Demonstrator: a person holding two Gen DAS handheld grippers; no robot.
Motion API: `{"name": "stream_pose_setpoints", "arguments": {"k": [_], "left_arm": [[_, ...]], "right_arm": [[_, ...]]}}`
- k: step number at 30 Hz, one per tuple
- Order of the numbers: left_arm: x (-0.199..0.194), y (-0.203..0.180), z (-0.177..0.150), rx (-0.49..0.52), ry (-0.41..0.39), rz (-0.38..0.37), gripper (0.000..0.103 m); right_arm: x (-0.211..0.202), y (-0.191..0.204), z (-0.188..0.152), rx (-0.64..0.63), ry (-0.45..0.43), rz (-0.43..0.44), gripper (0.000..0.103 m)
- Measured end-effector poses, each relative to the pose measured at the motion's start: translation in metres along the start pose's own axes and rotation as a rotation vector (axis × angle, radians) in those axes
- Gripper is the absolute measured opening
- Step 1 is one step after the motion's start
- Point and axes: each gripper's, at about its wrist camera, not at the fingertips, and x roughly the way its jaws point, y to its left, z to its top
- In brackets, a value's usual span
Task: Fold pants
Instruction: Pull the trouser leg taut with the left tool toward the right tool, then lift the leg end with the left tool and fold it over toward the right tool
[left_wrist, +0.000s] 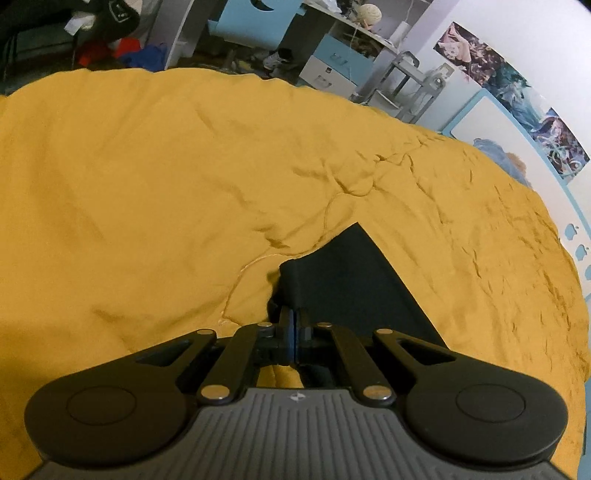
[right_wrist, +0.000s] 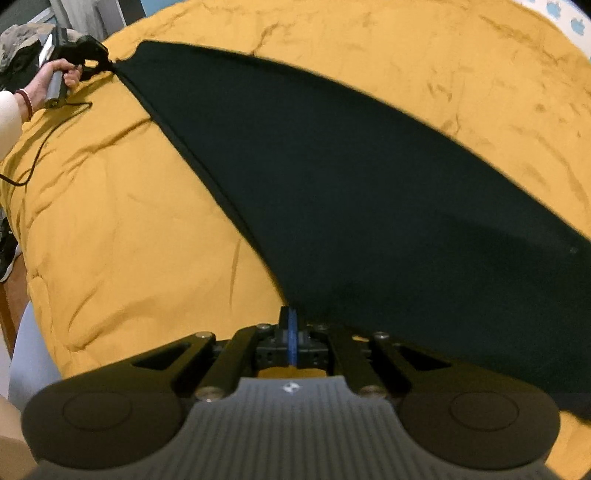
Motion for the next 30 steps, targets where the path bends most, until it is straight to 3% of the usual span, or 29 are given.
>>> {"name": "stream_pose_setpoints", "arguments": {"k": [2, 4, 6, 9, 12, 14, 15, 16, 17, 22, 25, 30], "left_arm": [[-0.007, -0.001, 0.001, -0.008, -0.03, 0.019, 0.01], [-0.019, 0.0, -0.001, -0.026, -0.061, 0.032, 0.051], [-0.025, 0.003, -0.004, -0.065, -0.06, 0.008, 0.062], [-0.018, 0.009, -0.01, -0.11, -0.005, -0.026, 0.068], [-0.005, 0.012, -0.018, -0.162, -0.015, -0.039, 0.067], [0.003, 0.011, -0.022, -0.194, -0.033, -0.06, 0.06], [0.006, 0.009, -0.024, -0.204, -0.04, -0.06, 0.045], [0.008, 0.005, -0.024, -0.197, -0.04, -0.058, 0.009], [0.008, 0.001, -0.024, -0.194, -0.041, -0.047, 0.004], [-0.036, -0.041, -0.025, -0.077, -0.185, -0.072, 0.003], [-0.076, -0.087, -0.028, 0.06, -0.257, -0.096, 0.003], [-0.142, -0.186, -0.062, 0.342, -0.387, -0.106, 0.003]], "right_arm": [[-0.004, -0.002, 0.0, 0.013, -0.017, 0.018, 0.0], [-0.011, -0.002, 0.001, 0.02, -0.037, 0.037, 0.0], [-0.018, -0.003, 0.003, 0.015, -0.062, 0.033, 0.0], [-0.023, -0.009, 0.006, 0.029, -0.1, 0.014, 0.001], [-0.028, -0.019, 0.004, 0.066, -0.125, -0.019, 0.002], [-0.032, -0.028, 0.001, 0.096, -0.132, -0.046, 0.003], [-0.034, -0.034, -0.001, 0.114, -0.133, -0.065, 0.003], [-0.037, -0.039, -0.003, 0.132, -0.134, -0.087, 0.003], [-0.038, -0.044, -0.004, 0.146, -0.134, -0.103, 0.003], [-0.048, -0.076, -0.019, 0.235, -0.148, -0.129, 0.013], [-0.051, -0.091, -0.027, 0.284, -0.168, -0.12, 0.02], [-0.059, -0.103, -0.046, 0.322, -0.213, -0.063, 0.02]]}}
